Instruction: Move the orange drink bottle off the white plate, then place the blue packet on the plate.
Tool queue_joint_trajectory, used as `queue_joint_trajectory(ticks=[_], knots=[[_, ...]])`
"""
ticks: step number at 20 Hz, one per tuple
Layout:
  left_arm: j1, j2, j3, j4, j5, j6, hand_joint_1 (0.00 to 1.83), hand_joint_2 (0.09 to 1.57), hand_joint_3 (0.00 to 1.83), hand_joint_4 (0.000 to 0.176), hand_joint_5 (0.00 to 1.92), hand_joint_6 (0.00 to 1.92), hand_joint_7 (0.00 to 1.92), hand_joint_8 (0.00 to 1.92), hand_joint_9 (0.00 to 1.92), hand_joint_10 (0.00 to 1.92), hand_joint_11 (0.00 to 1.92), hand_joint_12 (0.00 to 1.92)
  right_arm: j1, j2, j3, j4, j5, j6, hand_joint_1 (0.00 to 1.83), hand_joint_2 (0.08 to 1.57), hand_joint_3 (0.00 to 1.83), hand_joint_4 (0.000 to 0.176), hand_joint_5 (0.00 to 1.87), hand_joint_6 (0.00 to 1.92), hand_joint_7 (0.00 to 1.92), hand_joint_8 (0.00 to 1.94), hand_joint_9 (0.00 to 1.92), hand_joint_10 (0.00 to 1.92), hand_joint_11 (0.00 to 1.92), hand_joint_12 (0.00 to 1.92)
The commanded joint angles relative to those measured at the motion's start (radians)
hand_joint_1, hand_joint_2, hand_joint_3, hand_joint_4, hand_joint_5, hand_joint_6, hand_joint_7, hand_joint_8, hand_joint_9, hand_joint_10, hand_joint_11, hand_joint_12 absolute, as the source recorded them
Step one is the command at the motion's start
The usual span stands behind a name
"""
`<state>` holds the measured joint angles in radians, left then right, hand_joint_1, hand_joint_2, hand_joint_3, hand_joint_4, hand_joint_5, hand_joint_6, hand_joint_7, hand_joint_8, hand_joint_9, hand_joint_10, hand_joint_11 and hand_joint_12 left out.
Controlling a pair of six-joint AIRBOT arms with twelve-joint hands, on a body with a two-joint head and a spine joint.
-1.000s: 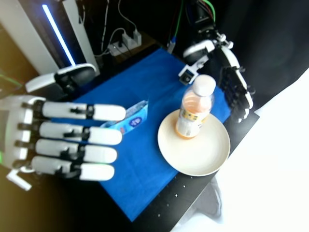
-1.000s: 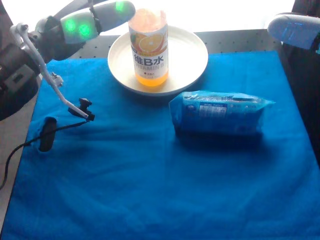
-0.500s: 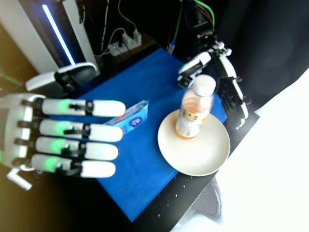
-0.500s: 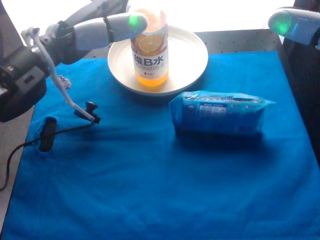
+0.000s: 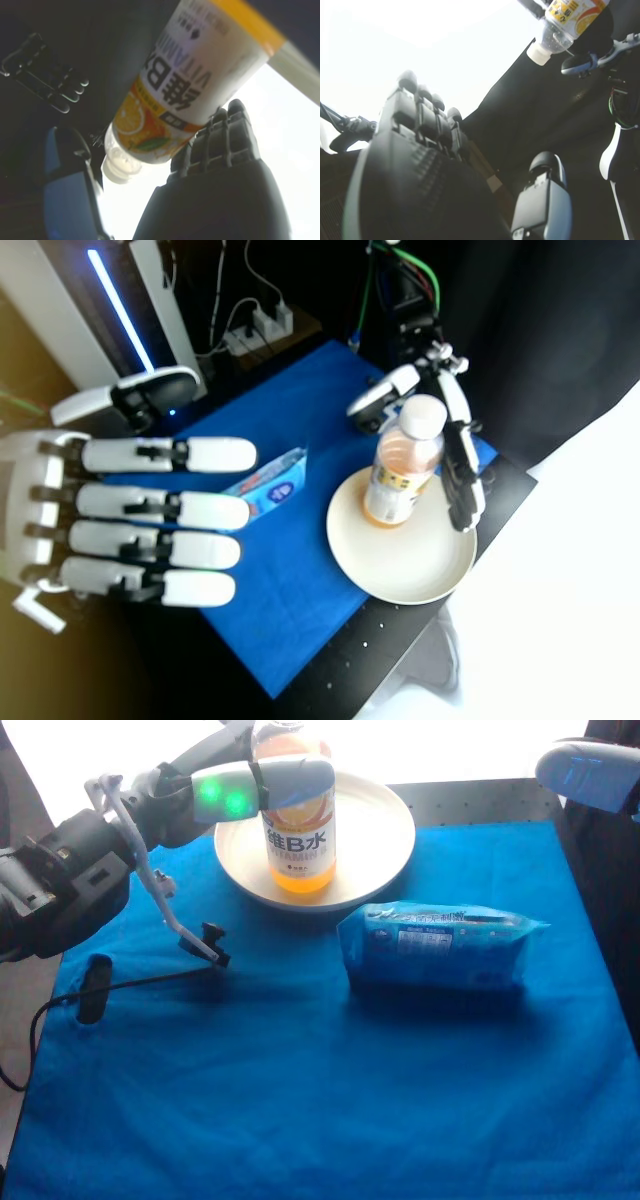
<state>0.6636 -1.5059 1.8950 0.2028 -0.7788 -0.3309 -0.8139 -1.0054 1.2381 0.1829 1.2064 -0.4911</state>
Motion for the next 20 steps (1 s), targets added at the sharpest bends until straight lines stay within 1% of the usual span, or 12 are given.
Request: queue_joint_trajectory(ticks=[1, 5, 8, 10, 11, 12, 13, 15, 16, 17, 18, 20], knots=[[-0.016, -0.011, 0.008, -0.037, -0.103, -0.015, 0.70, 0.75, 0.00, 0.114, 0.00, 0.00, 0.00, 0.00, 0.00, 0.00, 0.03, 0.02, 0.015, 0.000, 0.000, 0.010, 0.124, 0.008, 0.36, 0.81, 0.00, 0.057, 0.09, 0.00, 0.04, 0.00, 0.05, 0.00, 0.01, 0.21], [-0.016, -0.027, 0.024, -0.030, -0.095, -0.028, 0.74, 0.75, 0.00, 0.124, 0.00, 0.00, 0.05, 0.02, 0.07, 0.02, 0.06, 0.03, 0.015, 0.001, -0.001, 0.010, 0.131, 0.010, 0.34, 0.82, 0.00, 0.065, 0.09, 0.00, 0.05, 0.00, 0.07, 0.01, 0.01, 0.22], [-0.016, -0.026, 0.027, -0.031, -0.084, -0.028, 1.02, 0.85, 0.00, 0.000, 0.49, 0.04, 0.42, 0.01, 0.38, 0.02, 0.26, 0.15, 0.015, 0.001, -0.005, 0.010, 0.140, 0.010, 0.34, 0.79, 0.00, 0.066, 0.06, 0.00, 0.07, 0.01, 0.07, 0.01, 0.00, 0.21], [-0.016, -0.026, 0.028, -0.031, -0.080, -0.028, 1.22, 0.98, 0.00, 0.000, 0.80, 0.15, 0.82, 0.05, 0.65, 0.02, 0.47, 0.38, 0.015, 0.001, -0.006, 0.010, 0.144, 0.010, 0.34, 0.79, 0.00, 0.081, 0.06, 0.00, 0.10, 0.02, 0.07, 0.00, 0.02, 0.23], [-0.016, -0.026, 0.029, -0.031, -0.079, -0.028, 1.24, 1.10, 0.00, 0.000, 0.86, 1.08, 1.00, 0.58, 0.79, 0.00, 0.53, 0.50, 0.015, 0.001, -0.007, 0.010, 0.146, 0.010, 0.35, 0.80, 0.00, 0.077, 0.06, 0.00, 0.12, 0.02, 0.08, 0.01, 0.04, 0.24], [-0.016, -0.026, 0.030, -0.030, -0.078, -0.028, 1.22, 1.16, 0.00, 0.000, 0.85, 1.30, 0.89, 0.93, 0.81, 0.00, 0.51, 0.64, 0.015, 0.001, -0.007, 0.010, 0.148, 0.010, 0.34, 0.81, 0.00, 0.078, 0.06, 0.00, 0.12, 0.02, 0.09, 0.01, 0.05, 0.24], [-0.016, -0.027, 0.030, -0.030, -0.078, -0.028, 1.21, 1.16, 0.00, 0.000, 0.83, 1.28, 0.93, 1.03, 0.92, 0.05, 0.53, 0.75, 0.015, 0.001, -0.007, 0.010, 0.150, 0.010, 0.37, 0.81, 0.01, 0.078, 0.06, 0.00, 0.14, 0.02, 0.10, 0.01, 0.05, 0.25], [-0.020, -0.028, 0.037, -0.031, -0.075, -0.028, 1.35, 1.18, 0.00, 0.000, 0.92, 1.29, 0.74, 1.26, 0.75, 1.16, 0.65, 0.86, 0.015, 0.001, -0.008, 0.010, 0.154, 0.010, 0.38, 0.82, 0.00, 0.085, 0.07, 0.00, 0.18, 0.01, 0.13, 0.01, 0.07, 0.27], [-0.020, -0.028, 0.038, -0.031, -0.075, -0.028, 1.35, 1.18, 0.00, 0.000, 0.92, 1.29, 0.74, 1.26, 0.75, 1.16, 0.65, 0.86, 0.015, 0.001, -0.008, 0.010, 0.154, 0.010, 0.38, 0.82, 0.00, 0.085, 0.07, 0.00, 0.18, 0.01, 0.13, 0.01, 0.07, 0.27], [-0.022, -0.029, 0.042, -0.031, -0.074, -0.028, 1.21, 1.14, 0.00, 0.000, 0.95, 1.09, 0.68, 0.65, 0.70, 0.60, 0.68, 0.76, 0.015, 0.001, -0.008, 0.010, 0.155, 0.010, 0.36, 0.82, 0.00, 0.085, 0.07, 0.00, 0.18, 0.01, 0.13, 0.01, 0.08, 0.28], [-0.024, -0.029, 0.045, -0.032, -0.073, -0.028, 1.22, 1.18, 0.00, 0.000, 0.95, 1.16, 0.71, 1.05, 0.82, 0.32, 0.74, 0.72, 0.015, 0.001, -0.009, 0.010, 0.155, 0.010, 0.36, 0.82, 0.00, 0.088, 0.08, 0.01, 0.19, 0.01, 0.14, 0.01, 0.09, 0.28], [-0.026, -0.030, 0.050, -0.038, -0.076, -0.031, 1.35, 1.15, 0.00, 0.000, 0.96, 1.17, 0.81, 1.16, 0.84, 1.02, 0.81, 0.70, 0.015, 0.001, -0.009, 0.010, 0.155, 0.010, 0.36, 0.84, 0.01, 0.085, 0.09, 0.01, 0.21, 0.01, 0.16, 0.01, 0.10, 0.29]])
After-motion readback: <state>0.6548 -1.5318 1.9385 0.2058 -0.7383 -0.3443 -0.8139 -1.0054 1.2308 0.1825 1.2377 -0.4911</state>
